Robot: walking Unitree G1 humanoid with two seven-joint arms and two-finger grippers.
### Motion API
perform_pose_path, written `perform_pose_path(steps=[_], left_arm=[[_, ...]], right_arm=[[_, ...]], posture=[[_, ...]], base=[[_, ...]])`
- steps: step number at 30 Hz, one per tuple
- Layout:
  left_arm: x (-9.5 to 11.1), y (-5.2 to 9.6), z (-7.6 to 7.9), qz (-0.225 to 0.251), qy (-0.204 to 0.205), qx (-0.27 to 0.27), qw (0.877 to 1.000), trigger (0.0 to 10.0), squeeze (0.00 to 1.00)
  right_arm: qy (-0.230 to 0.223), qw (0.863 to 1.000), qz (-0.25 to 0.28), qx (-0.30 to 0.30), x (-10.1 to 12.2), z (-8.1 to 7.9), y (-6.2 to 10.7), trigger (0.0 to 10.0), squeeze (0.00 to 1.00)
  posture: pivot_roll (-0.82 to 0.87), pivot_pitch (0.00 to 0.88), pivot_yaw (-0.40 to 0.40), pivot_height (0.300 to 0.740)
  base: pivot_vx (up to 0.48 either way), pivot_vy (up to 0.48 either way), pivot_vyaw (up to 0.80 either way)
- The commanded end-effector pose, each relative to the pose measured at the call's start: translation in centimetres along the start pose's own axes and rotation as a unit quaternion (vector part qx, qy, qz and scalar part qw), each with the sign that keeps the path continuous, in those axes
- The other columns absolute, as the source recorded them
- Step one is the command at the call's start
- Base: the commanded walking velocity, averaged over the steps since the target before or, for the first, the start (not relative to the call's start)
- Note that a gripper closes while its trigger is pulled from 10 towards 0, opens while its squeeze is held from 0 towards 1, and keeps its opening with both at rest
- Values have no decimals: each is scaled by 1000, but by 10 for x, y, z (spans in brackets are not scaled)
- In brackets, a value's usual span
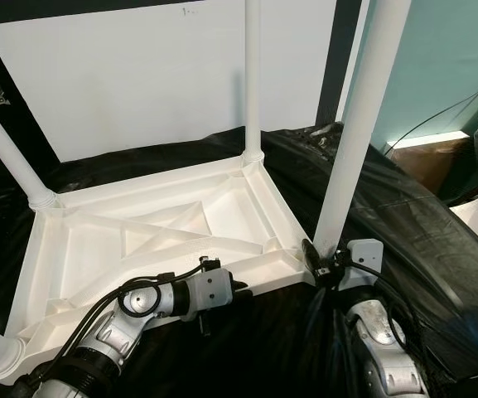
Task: Building children table
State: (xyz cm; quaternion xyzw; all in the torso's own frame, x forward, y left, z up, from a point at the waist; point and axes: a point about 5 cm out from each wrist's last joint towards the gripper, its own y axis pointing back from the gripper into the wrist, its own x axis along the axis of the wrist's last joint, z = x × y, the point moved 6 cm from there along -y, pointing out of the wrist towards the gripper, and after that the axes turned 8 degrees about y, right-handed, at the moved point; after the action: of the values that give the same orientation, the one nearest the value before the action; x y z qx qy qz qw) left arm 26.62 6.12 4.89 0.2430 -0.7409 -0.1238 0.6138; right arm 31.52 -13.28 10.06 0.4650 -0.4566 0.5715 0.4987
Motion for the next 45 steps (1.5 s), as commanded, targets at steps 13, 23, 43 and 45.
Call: perform_pose_path(steps=[13,23,43,45], left_arm=[[-63,-6,59,-107,86,-93,986,10000,0],[-64,-7,61,-108,85,-99,986,10000,0],[-69,-3,59,-115,83,-95,985,10000,0],[-69,-2,59,-116,84,-95,985,10000,0]], right_arm=[[14,999,3,31,5,0,-9,10000,1000],[93,966,17,239,11,-7,-8,10000,0],[159,899,-45,406,3,18,-1,0,0],[168,888,-55,424,2,22,0,0,0]], posture=[[-19,9,-11,740],[-34,11,-5,740],[-15,1,1,740],[-17,4,3,740]], base=[[0,0,0],[0,0,0],[0,0,0],[0,0,0]])
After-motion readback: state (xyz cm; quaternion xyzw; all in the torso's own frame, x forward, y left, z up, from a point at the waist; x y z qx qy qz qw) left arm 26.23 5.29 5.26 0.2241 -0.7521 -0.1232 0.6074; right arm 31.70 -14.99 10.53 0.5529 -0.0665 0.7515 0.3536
